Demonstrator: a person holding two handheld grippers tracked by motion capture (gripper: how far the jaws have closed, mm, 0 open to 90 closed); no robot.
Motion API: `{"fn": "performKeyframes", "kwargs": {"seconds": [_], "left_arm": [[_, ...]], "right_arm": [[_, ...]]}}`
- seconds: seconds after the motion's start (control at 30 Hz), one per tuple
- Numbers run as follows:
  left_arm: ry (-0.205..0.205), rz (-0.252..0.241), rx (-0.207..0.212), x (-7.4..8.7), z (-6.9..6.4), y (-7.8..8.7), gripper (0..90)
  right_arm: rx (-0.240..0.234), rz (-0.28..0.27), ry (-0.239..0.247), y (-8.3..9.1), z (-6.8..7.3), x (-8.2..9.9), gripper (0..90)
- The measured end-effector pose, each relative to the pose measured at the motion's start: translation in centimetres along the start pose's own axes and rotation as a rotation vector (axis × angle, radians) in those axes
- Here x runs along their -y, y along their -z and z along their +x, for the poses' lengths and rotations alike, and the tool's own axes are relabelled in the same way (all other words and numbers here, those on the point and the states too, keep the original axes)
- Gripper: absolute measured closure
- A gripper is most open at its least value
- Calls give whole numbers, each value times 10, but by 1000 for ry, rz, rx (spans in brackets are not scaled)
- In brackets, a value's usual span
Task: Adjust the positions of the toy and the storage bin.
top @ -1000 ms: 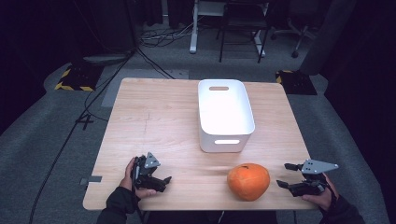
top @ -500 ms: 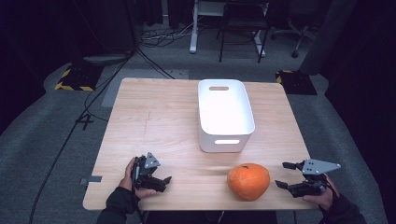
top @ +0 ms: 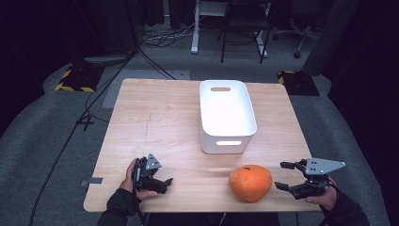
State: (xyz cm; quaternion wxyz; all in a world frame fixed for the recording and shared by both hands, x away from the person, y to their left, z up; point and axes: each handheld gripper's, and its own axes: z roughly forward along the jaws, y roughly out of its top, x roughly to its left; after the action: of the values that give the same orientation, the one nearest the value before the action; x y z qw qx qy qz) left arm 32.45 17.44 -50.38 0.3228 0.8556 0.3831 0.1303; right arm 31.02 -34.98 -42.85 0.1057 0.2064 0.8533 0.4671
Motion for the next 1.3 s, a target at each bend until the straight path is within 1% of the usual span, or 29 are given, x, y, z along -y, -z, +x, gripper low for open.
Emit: {"fn": "performKeyframes", "kwargs": {"seconds": [0.27,0.3,0.37,0.43,0.5,0.57,0.63,0.67,0.7,0.77,0.87,0.9,1.0,1.03,1.07,1.13,1.17,1.2,1.3], "left_arm": [[-1,0,-1,0,0,0,7],[-1,0,-1,0,0,0,7],[-1,0,-1,0,0,0,7],[0,0,0,0,0,0,7],[0,0,0,0,0,0,7],[0,0,0,0,0,0,7],[0,0,0,0,0,0,7],[0,0,0,0,0,0,7],[0,0,0,0,0,0,7],[0,0,0,0,0,0,7],[0,0,0,0,0,0,7],[0,0,0,0,0,0,7],[0,0,0,0,0,0,7],[0,0,0,0,0,0,7],[0,0,0,0,0,0,7],[-1,0,0,0,0,0,7],[0,0,0,0,0,0,7],[0,1,0,0,0,0,7],[-1,0,0,0,0,0,7]], "right_arm": [[-30,-9,42,-6,10,-19,228],[-42,-3,52,-7,13,-23,229],[-51,0,64,-10,16,-26,239],[-50,19,78,-13,21,-31,241],[-66,17,87,-16,25,-35,241],[-78,12,85,-19,28,-39,241],[-89,16,105,-22,30,-42,241],[-96,20,106,-25,32,-44,239],[-93,29,117,-26,32,-45,237],[-100,37,122,-31,34,-47,230],[-112,39,117,-38,35,-49,214],[-118,42,123,-40,34,-49,209],[-124,47,114,-44,35,-50,198],[-132,45,117,-45,34,-50,194],[-142,49,110,-46,33,-50,187],[-140,58,112,-49,32,-50,170],[-141,65,101,-51,32,-50,166],[-145,69,113,-52,31,-50,165],[-136,101,117,-56,32,-51,179]]}}
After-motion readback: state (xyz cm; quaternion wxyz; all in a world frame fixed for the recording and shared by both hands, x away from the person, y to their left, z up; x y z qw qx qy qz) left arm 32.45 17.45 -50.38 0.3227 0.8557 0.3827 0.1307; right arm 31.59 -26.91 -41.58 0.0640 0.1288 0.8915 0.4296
